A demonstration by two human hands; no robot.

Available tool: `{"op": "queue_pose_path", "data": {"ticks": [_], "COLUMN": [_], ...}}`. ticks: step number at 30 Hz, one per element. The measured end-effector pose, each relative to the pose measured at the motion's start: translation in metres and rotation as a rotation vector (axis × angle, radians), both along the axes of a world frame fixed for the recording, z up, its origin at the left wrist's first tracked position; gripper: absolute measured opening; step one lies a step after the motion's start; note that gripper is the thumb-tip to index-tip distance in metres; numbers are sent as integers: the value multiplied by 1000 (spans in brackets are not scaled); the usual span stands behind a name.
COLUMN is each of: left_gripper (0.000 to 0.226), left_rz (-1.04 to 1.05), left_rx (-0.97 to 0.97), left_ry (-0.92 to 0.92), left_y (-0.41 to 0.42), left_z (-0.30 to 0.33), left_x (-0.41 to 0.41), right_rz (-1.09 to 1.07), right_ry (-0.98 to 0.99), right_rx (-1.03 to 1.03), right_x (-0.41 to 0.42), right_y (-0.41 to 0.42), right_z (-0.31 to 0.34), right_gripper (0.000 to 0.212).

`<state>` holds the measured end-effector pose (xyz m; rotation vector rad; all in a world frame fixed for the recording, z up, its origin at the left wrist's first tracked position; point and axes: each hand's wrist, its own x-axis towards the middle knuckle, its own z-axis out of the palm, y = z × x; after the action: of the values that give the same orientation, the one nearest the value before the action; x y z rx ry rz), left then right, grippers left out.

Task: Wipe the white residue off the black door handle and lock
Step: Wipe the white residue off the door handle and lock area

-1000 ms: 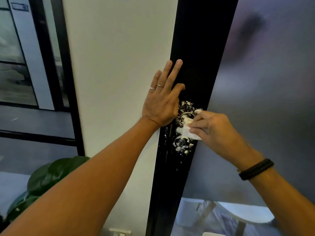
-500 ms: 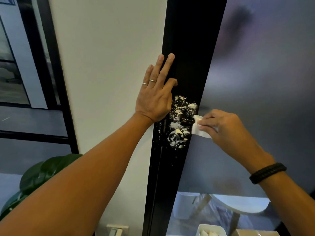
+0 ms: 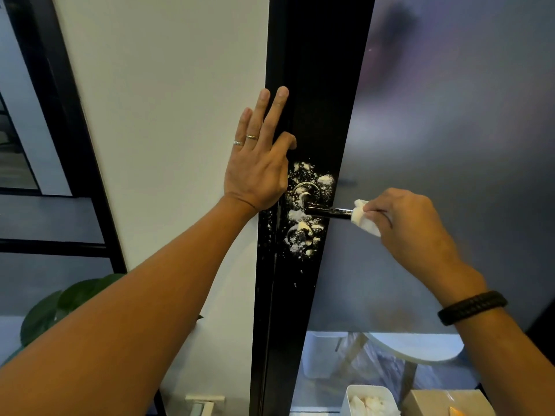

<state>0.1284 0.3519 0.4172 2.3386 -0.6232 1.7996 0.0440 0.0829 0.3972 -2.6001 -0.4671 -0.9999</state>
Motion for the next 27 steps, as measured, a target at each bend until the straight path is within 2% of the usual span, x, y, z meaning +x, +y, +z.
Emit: {"op": "queue_pose_path", "data": {"ticks": [5, 9, 12, 14, 20, 24, 27], "left_gripper": [19, 18, 19, 18, 18, 20, 20], "left_rz": [11, 4, -3, -3, -6, 0, -10], "left_rx": [0, 6, 4, 0, 17, 25, 31], "left_ry": [5, 0, -1, 0, 11, 9, 11], "left_y": [0, 1, 0, 1, 1, 2, 2], "left_z": [-1, 0, -1, 0, 0, 0, 0], "left_x": [0, -1, -1, -1, -1, -1, 0], "right_rz": [184, 234, 129, 50, 82, 77, 52], "right_ry": [-83, -63, 30, 83, 79, 125, 106], "right_rx": [-25, 20, 261, 341, 281, 235, 348], "right_x": [-3, 3, 2, 3, 12, 23, 23], "right_y": [47, 42, 14, 11, 77, 100, 84], "right_z": [-4, -5, -1, 2, 11, 21, 23], "right_gripper": [5, 7, 8, 11, 11, 2, 5]}}
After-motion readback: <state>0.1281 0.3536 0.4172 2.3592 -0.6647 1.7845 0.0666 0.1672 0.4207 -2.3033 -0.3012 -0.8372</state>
